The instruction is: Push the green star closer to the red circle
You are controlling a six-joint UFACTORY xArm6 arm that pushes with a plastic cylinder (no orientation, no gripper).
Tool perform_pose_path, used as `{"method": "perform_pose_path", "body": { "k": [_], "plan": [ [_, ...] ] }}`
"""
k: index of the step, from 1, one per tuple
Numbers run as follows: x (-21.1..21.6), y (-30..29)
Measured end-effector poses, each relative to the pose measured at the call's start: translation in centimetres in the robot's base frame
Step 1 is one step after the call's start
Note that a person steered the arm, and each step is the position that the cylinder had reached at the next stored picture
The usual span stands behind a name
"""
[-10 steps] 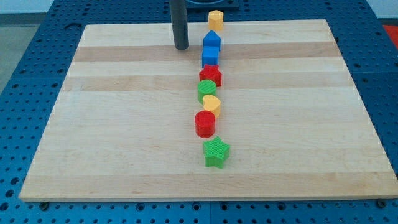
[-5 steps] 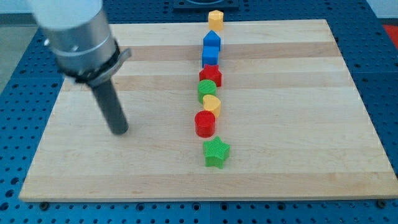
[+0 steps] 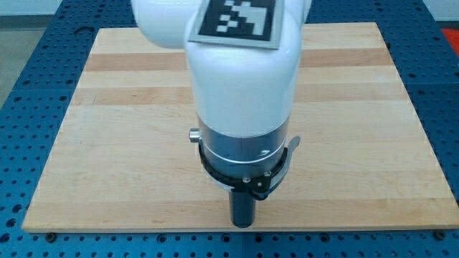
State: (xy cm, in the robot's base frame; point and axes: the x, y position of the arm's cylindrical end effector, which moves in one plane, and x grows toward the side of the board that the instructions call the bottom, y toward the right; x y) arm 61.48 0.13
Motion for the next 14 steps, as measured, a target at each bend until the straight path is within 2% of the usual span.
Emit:
{"method": "perform_pose_path", "body": {
  "k": [3, 4, 5, 11, 14],
  "plan": [
    [0.0, 3.0],
    [-1.7, 3.2],
    [-3.9, 3.0],
    [-3.9, 2.0],
    [-6.1, 2.2]
  ]
}}
